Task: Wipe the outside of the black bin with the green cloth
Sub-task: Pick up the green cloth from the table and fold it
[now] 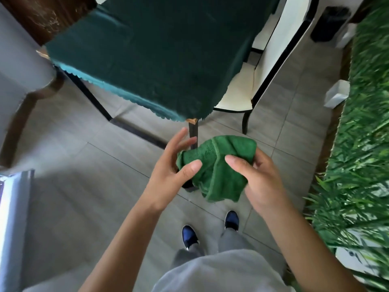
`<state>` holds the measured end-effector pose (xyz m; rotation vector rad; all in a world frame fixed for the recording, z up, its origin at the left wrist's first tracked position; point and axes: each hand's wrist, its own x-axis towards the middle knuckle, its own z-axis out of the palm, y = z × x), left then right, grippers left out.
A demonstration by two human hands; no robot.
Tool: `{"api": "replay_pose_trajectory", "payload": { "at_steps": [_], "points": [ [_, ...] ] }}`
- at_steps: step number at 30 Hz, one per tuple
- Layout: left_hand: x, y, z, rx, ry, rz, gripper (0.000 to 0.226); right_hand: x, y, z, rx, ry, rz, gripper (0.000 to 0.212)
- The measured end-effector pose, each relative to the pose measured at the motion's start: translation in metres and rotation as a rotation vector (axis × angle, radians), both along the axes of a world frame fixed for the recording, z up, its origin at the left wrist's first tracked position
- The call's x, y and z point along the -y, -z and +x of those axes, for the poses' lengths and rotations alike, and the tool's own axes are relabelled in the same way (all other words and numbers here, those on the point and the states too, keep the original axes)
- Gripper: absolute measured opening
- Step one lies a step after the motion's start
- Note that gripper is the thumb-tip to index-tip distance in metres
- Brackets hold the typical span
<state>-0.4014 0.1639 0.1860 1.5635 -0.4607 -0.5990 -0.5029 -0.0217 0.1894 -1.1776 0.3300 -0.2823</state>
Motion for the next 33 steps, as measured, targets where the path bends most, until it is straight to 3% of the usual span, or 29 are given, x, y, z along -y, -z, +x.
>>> {"api": "replay_pose_trajectory", "payload": {
  "at_steps": [1,3,7,9,12,13,15,17,20,24,27,30,33],
  "points": [
    [0.002,0.001,0.000,-0.085,0.058,-0.044,0.095,-0.003,0.000,-0.002,-0.012,0.010,-0.024,0.031],
    [0.009,0.007,-0.005,-0.175,0.102,-0.099,0.074,-0.006,0.000,-0.007,-0.076,0.070,-0.163,0.024],
    [0.022,0.019,-0.020,-0.137,-0.081,-0.109,0.043,0.002,0.015,-0.019,-0.262,0.170,-0.468,0.023],
    [0.027,0.022,-0.025,-0.162,-0.101,-0.142,0.042,0.010,0.027,-0.024,-0.292,0.102,-0.289,0.026],
    [0.039,0.025,-0.038,-0.276,-0.083,-0.168,0.049,0.023,0.049,-0.036,-0.316,-0.044,0.234,0.026],
    [0.044,0.027,-0.045,-0.317,-0.065,-0.172,0.051,0.026,0.059,-0.042,-0.305,-0.072,0.363,0.032],
    [0.056,0.029,-0.057,-0.341,-0.026,-0.125,0.056,0.028,0.078,-0.056,-0.288,-0.105,0.556,0.064],
    [0.067,0.032,-0.065,-0.155,0.034,0.098,0.059,0.031,0.096,-0.071,-0.314,-0.102,0.702,0.085],
    [0.083,0.038,-0.077,0.289,0.113,0.572,0.064,0.040,0.121,-0.094,-0.281,-0.139,0.800,0.078],
    [0.099,0.050,-0.087,0.271,0.179,0.596,0.069,0.055,0.134,-0.112,-0.375,-0.081,0.682,0.067],
    [0.107,0.071,-0.082,0.273,0.248,0.577,0.072,0.071,0.139,-0.115,-0.471,0.041,0.478,0.046],
    [0.114,0.097,-0.067,0.188,0.214,0.620,0.077,0.094,0.147,-0.109,-0.554,0.128,0.277,0.027],
    [0.119,0.130,-0.036,0.114,0.146,0.568,0.081,0.118,0.172,-0.096,-0.590,0.194,0.250,0.018]
  ]
}}
